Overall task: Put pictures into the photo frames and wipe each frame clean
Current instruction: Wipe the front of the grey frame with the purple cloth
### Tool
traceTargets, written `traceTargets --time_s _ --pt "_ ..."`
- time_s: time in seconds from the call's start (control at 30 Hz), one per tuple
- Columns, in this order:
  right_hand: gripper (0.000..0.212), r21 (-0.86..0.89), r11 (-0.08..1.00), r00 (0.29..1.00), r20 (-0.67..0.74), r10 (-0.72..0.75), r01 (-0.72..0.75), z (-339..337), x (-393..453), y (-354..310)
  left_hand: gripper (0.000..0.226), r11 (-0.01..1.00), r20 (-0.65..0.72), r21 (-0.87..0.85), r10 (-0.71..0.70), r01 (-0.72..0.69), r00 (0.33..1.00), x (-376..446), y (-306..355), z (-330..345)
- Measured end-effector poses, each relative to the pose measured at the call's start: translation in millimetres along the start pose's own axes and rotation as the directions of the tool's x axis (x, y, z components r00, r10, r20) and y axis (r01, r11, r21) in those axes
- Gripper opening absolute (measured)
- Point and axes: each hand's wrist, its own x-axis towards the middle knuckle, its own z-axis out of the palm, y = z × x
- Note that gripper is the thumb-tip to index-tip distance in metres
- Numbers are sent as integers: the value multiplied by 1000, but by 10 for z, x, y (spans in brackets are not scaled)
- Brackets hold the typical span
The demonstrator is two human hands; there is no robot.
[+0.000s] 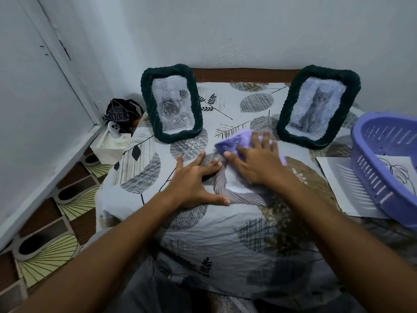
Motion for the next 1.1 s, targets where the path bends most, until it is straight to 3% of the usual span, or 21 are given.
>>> traceTargets --time_s 0.1,0.3,0.57,0.87,1.1 --pt "71 30 999 999 -6 -33 33 49 32 -93 117 1000 1 10 0 0 1000 -12 20 -5" --pt "82 -32 990 990 -45 134 -136 72 -109 224 119 1000 -8 3 2 -2 1000 5 -19 20" --pt "82 22 998 998 -34 -54 55 167 -1 -88 115 1000 -21 -1 21 -21 1000 -11 -11 19" --pt "98 27 993 993 -9 118 -118 85 -206 249 119 1000 -26 -4 1 -1 1000 -5 -16 30" --pt "98 117 984 991 5 133 -133 57 -704 35 120 1000 -32 -15 2 -2 1000 -6 -6 33"
